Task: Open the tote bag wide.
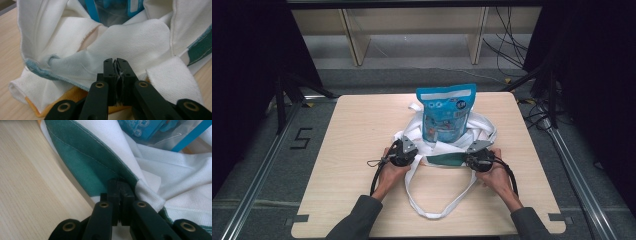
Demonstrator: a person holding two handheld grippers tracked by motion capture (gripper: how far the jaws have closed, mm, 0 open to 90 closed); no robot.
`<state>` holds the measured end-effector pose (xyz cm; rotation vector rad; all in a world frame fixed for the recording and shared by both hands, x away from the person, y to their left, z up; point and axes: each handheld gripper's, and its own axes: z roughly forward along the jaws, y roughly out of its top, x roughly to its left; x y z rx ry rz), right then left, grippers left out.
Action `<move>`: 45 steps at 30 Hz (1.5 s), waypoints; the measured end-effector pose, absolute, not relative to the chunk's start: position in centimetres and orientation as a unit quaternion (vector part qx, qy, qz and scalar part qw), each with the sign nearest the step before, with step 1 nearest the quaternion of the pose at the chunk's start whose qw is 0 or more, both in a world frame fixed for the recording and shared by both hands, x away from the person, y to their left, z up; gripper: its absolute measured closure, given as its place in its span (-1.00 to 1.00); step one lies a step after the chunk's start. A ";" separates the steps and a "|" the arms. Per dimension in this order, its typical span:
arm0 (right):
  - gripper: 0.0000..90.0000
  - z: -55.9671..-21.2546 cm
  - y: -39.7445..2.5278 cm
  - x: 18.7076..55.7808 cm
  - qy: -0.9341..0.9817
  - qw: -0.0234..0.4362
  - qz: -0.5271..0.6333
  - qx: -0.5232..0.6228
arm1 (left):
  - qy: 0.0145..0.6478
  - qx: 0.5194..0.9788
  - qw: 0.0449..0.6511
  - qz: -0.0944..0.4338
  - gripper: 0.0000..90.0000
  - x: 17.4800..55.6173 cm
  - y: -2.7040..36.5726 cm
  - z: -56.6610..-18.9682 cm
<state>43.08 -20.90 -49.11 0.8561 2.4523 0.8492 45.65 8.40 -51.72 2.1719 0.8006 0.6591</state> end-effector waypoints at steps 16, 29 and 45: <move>0.45 -46.5 -21.9 41.4 0.850 0.181 0.380 0.315 | 0.346 0.811 0.420 0.216 0.39 44.9 9.9 -49.7; 0.13 -44.9 -23.3 40.3 0.827 0.179 0.408 0.343 | 0.371 0.787 0.462 0.174 -0.01 43.0 10.6 -47.1; 0.01 -45.5 -25.2 38.4 0.834 0.181 0.394 0.342 | 0.352 0.810 0.447 0.143 -0.23 39.0 11.8 -47.2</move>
